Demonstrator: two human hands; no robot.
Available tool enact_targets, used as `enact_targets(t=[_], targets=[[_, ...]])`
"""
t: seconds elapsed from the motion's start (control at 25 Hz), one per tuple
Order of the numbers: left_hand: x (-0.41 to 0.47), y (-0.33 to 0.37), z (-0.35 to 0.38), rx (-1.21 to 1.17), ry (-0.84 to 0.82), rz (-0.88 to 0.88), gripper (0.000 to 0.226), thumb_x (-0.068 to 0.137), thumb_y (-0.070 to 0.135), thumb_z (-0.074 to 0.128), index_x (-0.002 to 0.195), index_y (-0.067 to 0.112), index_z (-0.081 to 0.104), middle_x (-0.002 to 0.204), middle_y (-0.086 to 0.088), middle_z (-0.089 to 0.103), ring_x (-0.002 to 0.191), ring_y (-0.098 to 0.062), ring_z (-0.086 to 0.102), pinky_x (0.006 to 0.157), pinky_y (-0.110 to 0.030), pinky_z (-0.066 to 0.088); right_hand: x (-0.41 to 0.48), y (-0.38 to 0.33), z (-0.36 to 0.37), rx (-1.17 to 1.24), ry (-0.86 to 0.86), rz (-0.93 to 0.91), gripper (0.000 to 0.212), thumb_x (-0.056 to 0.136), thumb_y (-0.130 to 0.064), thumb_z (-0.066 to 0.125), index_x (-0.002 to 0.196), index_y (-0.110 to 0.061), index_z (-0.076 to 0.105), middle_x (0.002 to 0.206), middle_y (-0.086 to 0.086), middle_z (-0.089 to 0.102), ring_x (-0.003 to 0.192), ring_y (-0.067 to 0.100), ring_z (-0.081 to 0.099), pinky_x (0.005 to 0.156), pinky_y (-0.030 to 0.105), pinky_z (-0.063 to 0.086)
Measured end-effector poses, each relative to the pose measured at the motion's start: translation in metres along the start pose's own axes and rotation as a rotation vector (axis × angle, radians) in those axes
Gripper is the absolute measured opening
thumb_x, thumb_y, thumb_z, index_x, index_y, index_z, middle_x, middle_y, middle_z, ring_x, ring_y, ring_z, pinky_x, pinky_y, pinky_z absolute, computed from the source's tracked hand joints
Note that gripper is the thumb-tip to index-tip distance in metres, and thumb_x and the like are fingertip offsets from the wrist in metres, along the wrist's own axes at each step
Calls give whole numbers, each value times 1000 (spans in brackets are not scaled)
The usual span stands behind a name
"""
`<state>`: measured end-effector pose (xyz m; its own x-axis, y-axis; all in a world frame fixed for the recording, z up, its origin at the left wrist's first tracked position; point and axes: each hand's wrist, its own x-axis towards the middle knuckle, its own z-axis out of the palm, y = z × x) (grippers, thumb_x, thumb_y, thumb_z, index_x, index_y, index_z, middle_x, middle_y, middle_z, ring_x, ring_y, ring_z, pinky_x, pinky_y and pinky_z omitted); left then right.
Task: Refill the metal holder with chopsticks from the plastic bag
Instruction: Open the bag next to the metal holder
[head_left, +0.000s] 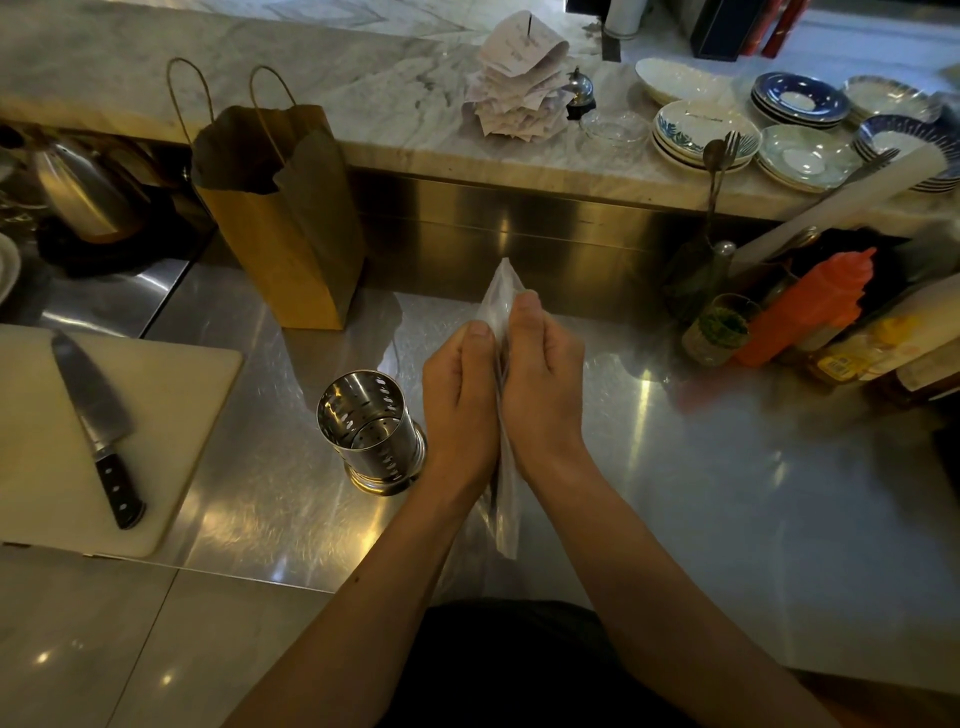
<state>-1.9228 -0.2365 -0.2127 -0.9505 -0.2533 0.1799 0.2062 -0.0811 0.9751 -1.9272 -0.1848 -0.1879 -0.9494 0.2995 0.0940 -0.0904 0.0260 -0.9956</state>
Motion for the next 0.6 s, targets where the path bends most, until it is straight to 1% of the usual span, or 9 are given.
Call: enact_targets(t=[0.12,0.24,0.4,0.52,0.56,0.6], targets=[[-1,-1,0,1,2,5,34,98,18,37,66,21,48,56,14,53,54,2,48,51,-14,39,0,1,-2,13,-20,24,44,103,-28,39,61,-17,46,46,-9,43,44,3,42,45,18,37],[-1,-3,0,21,12,10,34,97,17,37,65,23,46,54,16,52,52,3,48,50,-11,37,1,1,-3,36,-27,61,44,103,-28,38,62,-17,48,45,-11,45,45,1,45,46,14,38],[2,-6,-2,34,3,1,35,98,19,36,64,23,44,52,16,50,49,2,45,49,-10,36,2,4,-4,68,-38,118,43,103,-31,38,68,-10,52,50,-9,47,49,3,47,50,20,42],[4,-8,-3,45,-9,17,36,98,16,36,63,23,43,52,15,49,49,2,43,49,-10,35,3,5,-4,62,-34,160,45,103,-32,38,76,-1,57,55,-7,49,52,3,50,52,19,44],[4,-9,-3,50,-11,17,37,98,16,36,63,23,43,52,15,48,49,2,43,49,-10,34,3,5,-5,63,-32,169,45,103,-32,38,77,-1,57,55,-7,49,52,2,51,52,19,45],[4,-10,-4,56,-13,19,37,99,16,36,63,23,42,51,14,48,48,1,42,49,-10,34,3,5,-5,68,-34,172,44,103,-32,37,73,-6,55,53,-8,49,50,1,50,51,18,44]])
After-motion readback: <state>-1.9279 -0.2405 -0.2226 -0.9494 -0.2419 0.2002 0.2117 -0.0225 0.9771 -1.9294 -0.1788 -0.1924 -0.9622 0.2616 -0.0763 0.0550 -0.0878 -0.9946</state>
